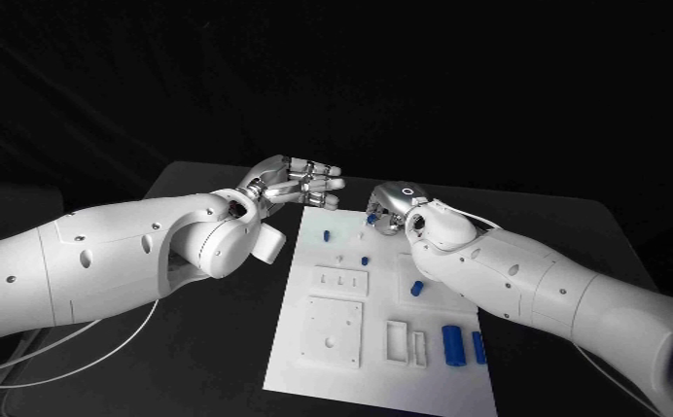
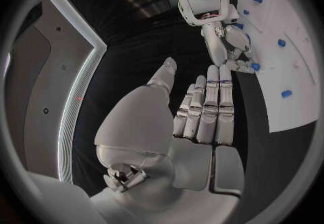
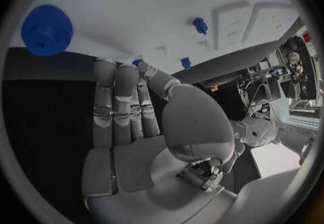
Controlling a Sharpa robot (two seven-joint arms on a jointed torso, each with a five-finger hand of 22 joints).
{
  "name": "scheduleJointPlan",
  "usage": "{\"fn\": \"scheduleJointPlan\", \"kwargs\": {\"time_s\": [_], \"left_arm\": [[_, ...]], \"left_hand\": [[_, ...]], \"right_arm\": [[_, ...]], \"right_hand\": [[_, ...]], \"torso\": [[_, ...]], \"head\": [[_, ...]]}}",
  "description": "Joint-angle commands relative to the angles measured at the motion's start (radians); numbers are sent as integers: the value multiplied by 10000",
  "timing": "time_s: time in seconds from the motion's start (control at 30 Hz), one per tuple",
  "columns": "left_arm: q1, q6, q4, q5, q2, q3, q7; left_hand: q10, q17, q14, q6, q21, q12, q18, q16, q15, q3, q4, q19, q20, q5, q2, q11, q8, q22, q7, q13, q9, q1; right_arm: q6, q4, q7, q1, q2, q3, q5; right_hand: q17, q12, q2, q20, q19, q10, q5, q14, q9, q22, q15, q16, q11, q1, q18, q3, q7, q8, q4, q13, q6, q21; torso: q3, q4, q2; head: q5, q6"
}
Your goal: Assemble the parts on the task board
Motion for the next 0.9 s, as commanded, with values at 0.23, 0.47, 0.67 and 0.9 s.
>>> {"fn": "scheduleJointPlan", "kwargs": {"time_s": [0.23,0.47,0.67,0.9], "left_arm": [[25,68,-12,-81,-2,12,18],[25,105,-52,-83,21,13,14],[25,109,-84,-83,32,13,13],[25,174,-96,-83,44,13,38]], "left_hand": [[45,9,72,57,68,-22,82,38,10,16,-49,15,-13,32,92,28,55,10,8,-5,12,-25],[45,9,72,57,68,-22,82,38,10,16,-49,15,-13,32,92,28,55,10,8,-5,12,-25],[28,-1,66,60,103,-21,83,36,14,-10,-115,-16,-7,12,100,33,46,-5,6,-4,11,-45],[28,-1,66,60,103,-21,83,36,14,-10,-115,-16,-7,12,100,33,46,-5,6,-4,11,-45]], "right_arm": [[-222,24,-150,7,46,11,-218],[-192,24,-165,8,89,12,-287],[-125,22,-164,8,99,12,-317],[-107,25,-158,9,123,13,-322]], "right_hand": [[-16,18,34,-12,93,74,-53,-6,74,29,-61,39,-26,48,49,39,-4,51,-8,10,119,-74],[-17,18,30,-12,100,79,-53,-6,73,52,-62,40,-27,49,48,42,-4,50,-8,10,124,-95],[-22,17,9,-14,124,95,-58,-5,68,130,-64,44,-31,50,45,53,-7,48,-14,9,142,-173],[-22,17,9,-14,124,95,-58,-5,68,130,-64,44,-31,50,45,53,-7,48,-14,9,142,-173]], "torso": [[-20,-4,-5],[-22,-15,-12],[-32,-17,0],[-21,-24,13]], "head": [[64,44],[109,18],[141,-12],[178,-31]]}}
